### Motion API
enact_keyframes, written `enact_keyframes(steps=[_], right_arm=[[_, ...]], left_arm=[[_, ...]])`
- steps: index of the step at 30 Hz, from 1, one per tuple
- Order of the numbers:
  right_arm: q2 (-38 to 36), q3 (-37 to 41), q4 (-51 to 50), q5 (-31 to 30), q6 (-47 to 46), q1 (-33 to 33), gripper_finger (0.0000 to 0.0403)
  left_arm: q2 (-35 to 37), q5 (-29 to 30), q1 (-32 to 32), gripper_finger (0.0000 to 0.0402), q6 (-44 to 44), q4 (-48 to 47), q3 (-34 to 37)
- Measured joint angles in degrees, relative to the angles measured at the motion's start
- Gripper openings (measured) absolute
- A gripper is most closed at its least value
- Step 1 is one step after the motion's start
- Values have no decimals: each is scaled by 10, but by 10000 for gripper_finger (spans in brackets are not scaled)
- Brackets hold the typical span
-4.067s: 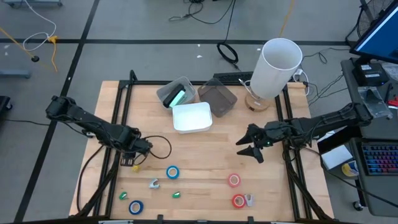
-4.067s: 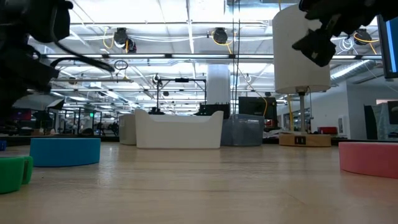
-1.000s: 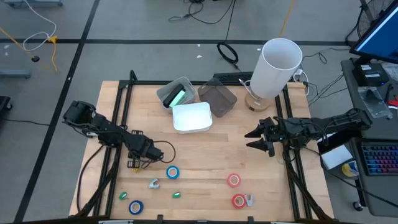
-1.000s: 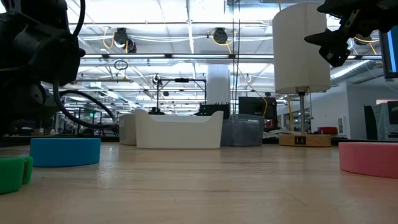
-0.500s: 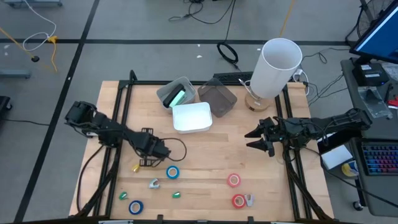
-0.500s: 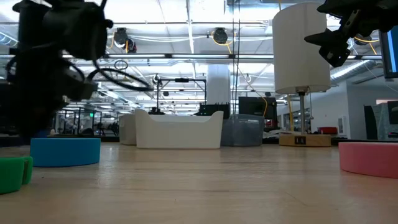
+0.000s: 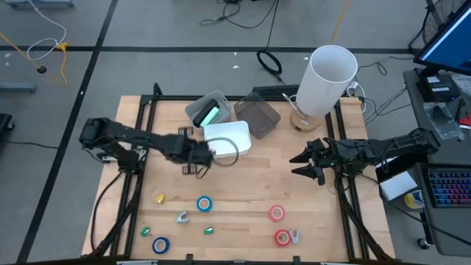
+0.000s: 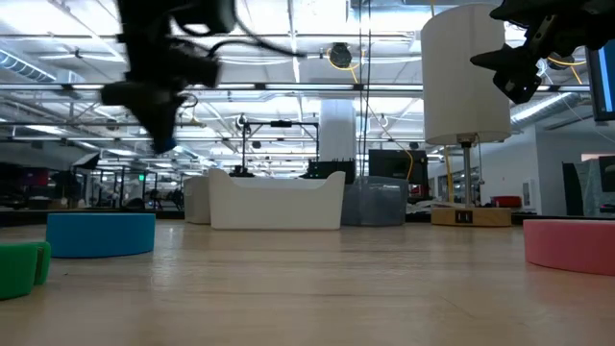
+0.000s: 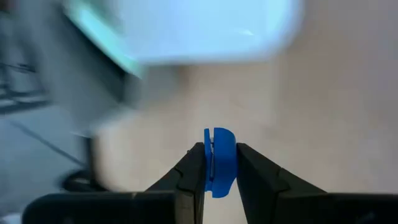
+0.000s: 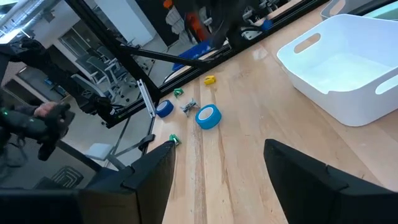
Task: Pick and place Stapler, Stapler remover, tape
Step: Put the small blue stapler into the gray bin
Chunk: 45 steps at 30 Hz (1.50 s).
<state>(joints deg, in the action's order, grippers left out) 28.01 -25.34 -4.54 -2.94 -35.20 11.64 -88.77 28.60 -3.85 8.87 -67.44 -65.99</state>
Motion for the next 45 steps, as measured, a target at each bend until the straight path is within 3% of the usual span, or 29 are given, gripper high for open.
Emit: enact_keyframes(steps=[3, 6, 10, 13, 19, 26, 35, 45], right_arm=[[0, 0, 0, 0, 0, 0, 242], [0, 0, 0, 0, 0, 0, 240], [0, 0, 0, 0, -1, 0, 239], [0, 0, 0, 1, -10, 0, 240], [0, 0, 0, 1, -12, 0, 242], [0, 0, 0, 0, -11, 0, 238], [0, 0, 0, 0, -20, 0, 242], [0, 0, 0, 0, -27, 0, 239]], left_arm=[[0, 61, 51, 74, -71, 31, -32], [1, 76, 120, 77, -147, 117, -47], [1, 30, 222, 75, -223, 246, -48], [1, -14, 298, 74, -234, 309, -48], [0, -63, 400, 73, -206, 300, -48], [-41, -91, 406, 73, -200, 284, -49], [-124, -61, 400, 83, -171, 237, -48], [-133, -58, 404, 116, -156, 236, -48]])
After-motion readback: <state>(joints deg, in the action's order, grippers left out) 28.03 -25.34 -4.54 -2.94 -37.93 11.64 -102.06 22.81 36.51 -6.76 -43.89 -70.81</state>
